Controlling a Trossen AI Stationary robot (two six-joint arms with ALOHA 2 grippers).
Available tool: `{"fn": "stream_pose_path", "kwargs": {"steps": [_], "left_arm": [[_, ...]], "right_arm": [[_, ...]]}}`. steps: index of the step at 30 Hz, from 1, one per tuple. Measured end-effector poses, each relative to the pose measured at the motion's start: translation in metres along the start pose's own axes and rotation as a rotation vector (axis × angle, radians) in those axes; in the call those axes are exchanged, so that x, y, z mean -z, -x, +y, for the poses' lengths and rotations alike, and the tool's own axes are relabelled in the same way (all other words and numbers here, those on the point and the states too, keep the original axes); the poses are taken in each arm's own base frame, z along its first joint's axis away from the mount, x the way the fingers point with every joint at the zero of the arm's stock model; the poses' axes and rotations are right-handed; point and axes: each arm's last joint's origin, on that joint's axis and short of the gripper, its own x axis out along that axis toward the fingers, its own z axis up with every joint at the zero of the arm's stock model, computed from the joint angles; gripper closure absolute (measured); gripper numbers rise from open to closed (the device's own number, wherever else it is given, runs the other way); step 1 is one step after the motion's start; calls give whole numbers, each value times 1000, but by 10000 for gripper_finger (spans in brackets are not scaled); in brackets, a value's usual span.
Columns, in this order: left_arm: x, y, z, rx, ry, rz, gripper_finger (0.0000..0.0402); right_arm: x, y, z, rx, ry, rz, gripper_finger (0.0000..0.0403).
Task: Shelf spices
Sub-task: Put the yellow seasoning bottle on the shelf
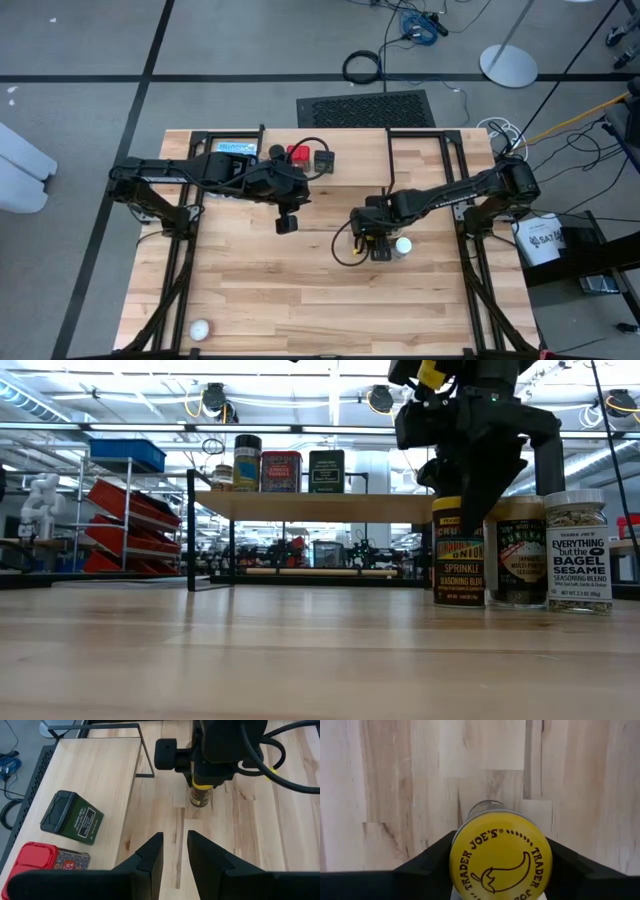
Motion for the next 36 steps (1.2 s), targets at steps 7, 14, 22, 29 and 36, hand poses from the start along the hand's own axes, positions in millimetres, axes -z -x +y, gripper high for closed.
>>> {"fn": "stream_pose_path", "kwargs": {"steps": [7, 14, 22, 29, 36], "left_arm": [[0, 0, 0, 0, 0, 0, 304], [0, 0, 0, 0, -1, 2, 304], [2, 0, 0, -1, -4, 18, 304], [2, 0, 0, -1, -4, 18, 304], [2, 0, 0, -1, 7, 18, 304]], "right_arm": [[-7, 15, 1, -23, -4, -6, 176], [-23, 49, 2, -24, 22, -33, 186], [-47, 114, -6, -15, 92, -150, 179], [-55, 171, -43, 55, 157, -270, 178], [-49, 203, -93, 164, 180, -319, 177]]}}
